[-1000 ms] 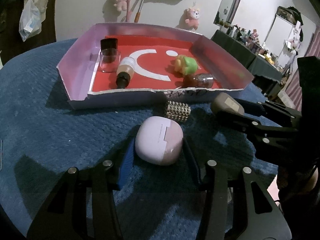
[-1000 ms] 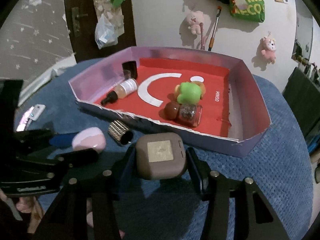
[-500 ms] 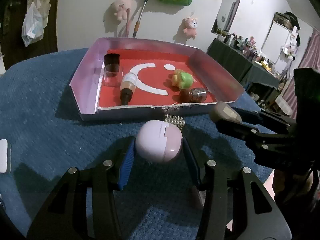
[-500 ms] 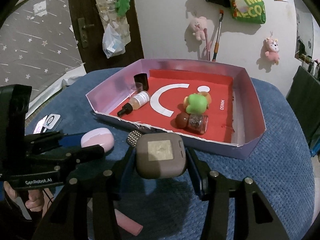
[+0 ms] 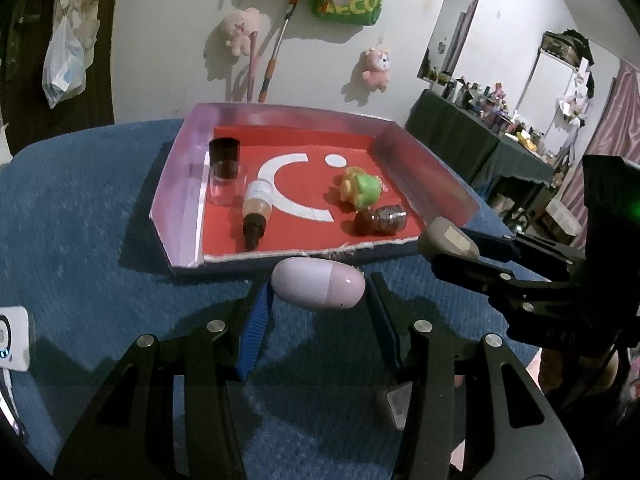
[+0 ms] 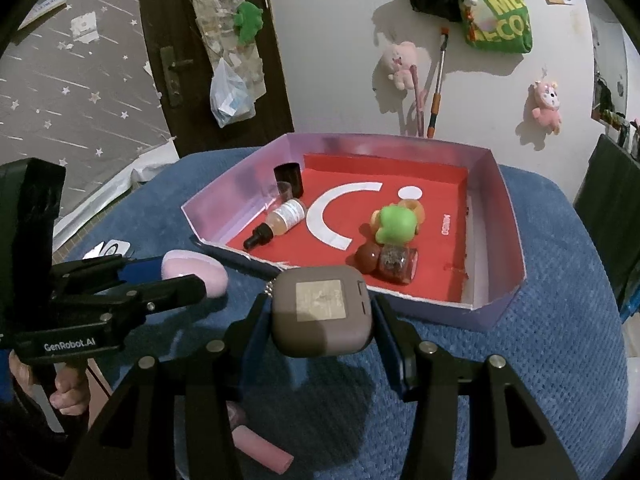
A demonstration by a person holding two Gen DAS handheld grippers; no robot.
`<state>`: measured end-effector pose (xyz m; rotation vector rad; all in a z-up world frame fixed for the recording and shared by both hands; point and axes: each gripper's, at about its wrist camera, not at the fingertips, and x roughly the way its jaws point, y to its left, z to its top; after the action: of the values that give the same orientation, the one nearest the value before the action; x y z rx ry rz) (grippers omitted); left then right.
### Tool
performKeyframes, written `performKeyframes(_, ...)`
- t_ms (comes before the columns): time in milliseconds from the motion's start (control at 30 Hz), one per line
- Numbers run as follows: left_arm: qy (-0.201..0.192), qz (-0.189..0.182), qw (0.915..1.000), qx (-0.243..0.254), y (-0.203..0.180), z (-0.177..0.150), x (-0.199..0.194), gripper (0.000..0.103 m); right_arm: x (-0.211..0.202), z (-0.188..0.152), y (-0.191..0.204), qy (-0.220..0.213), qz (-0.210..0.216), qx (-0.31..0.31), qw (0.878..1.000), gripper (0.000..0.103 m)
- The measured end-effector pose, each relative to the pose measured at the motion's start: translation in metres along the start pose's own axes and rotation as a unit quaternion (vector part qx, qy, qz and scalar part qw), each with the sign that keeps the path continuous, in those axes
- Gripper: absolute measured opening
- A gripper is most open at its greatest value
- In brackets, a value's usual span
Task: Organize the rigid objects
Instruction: 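Carry the pink round case into the box with the left tool while the right tool carries the brown case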
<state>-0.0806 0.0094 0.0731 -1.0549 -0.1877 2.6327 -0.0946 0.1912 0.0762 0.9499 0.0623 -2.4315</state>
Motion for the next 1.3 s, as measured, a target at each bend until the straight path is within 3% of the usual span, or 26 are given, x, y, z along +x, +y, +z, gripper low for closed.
performKeyframes(700,-0.004,-0.01,0.9999,0.011,0.002,0.041,0.011,0.046,0.008,0.031,-0.015,-0.004,0.006,0.004,1.0,0.053)
performKeyframes(1067,0.037,-0.032,0.9988,0.007,0.009,0.054,0.037,0.046,0.031,0.046,-0.03,0.023,0.007,0.013,1.0,0.053)
performKeyframes(1300,0.073,-0.047,0.9962,-0.002,0.016,0.055,0.058,0.046,0.054,0.05,-0.043,0.059,0.051,0.042,0.996,0.053)
